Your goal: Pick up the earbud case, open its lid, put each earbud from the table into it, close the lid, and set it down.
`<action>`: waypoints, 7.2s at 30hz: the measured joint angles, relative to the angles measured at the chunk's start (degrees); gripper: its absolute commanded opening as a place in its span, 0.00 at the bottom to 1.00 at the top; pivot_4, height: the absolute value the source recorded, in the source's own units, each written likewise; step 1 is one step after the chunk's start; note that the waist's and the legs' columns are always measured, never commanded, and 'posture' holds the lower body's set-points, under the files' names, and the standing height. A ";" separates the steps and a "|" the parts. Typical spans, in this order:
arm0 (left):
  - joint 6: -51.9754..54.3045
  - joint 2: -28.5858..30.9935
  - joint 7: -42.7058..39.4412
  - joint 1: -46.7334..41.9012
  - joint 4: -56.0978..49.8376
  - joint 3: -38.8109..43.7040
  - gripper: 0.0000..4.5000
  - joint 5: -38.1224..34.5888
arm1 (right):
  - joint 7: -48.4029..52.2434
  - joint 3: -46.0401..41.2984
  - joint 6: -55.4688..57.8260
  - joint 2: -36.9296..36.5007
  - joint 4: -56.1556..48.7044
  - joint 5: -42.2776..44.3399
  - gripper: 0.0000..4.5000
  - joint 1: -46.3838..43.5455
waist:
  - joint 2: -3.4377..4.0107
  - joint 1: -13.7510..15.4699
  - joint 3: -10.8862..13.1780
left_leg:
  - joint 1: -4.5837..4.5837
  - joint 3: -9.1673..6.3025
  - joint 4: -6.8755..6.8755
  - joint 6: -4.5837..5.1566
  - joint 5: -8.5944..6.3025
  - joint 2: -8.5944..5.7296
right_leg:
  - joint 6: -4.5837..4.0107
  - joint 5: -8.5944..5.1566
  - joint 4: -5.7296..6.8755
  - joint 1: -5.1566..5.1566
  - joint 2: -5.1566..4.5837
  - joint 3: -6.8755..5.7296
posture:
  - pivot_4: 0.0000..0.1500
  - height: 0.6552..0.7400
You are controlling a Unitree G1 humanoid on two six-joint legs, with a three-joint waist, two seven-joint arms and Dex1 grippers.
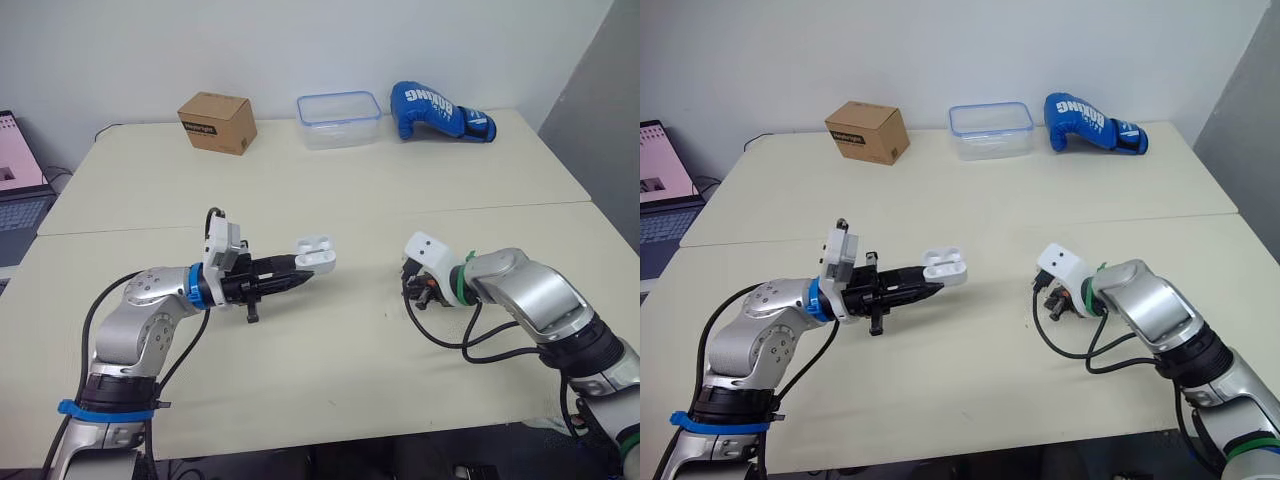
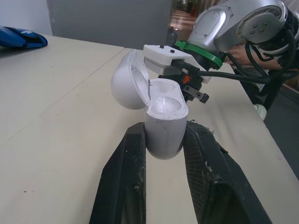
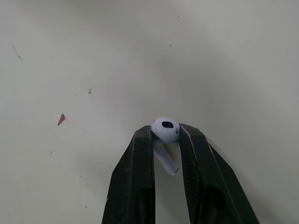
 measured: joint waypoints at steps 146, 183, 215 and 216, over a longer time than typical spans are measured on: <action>-1.50 -1.29 1.33 1.66 -0.98 -1.78 0.17 1.08 | 46.65 10.58 -49.47 -13.98 3.26 -37.05 0.33 -1.56 | 0.00 0.22 0.00 | 0.47 0.12 -0.06 0.00 -0.01 0.04 | 0.02 -0.01 -0.07 0.44 0.02 0.08 | 1.00 0.89; -4.82 -4.94 3.52 0.08 3.46 -1.96 0.17 2.82 | 41.78 -6.87 -17.52 -3.26 -5.74 -24.45 0.09 -0.44 | -0.01 0.36 0.00 | 0.46 0.05 -0.07 0.00 -0.01 0.03 | 0.01 0.00 -0.07 0.45 0.02 0.05 | 1.00 0.89; -11.81 -11.21 2.60 -10.45 16.92 -3.37 0.17 7.73 | -9.89 -38.92 17.71 47.88 -24.37 6.38 0.09 -0.10 | 0.07 -0.08 -0.05 | 0.45 -0.05 -0.13 0.00 0.00 0.01 | 0.00 0.00 0.18 0.08 0.03 0.34 | 1.00 0.89; -12.28 -11.48 2.95 -10.52 16.92 -3.37 0.17 7.91 | -11.62 -37.60 16.80 48.09 -24.20 6.30 0.09 -0.06 | 0.07 -0.12 -0.05 | 0.45 -0.04 -0.13 0.00 0.00 0.00 | 0.00 0.00 0.18 0.08 0.03 0.35 | 1.00 0.89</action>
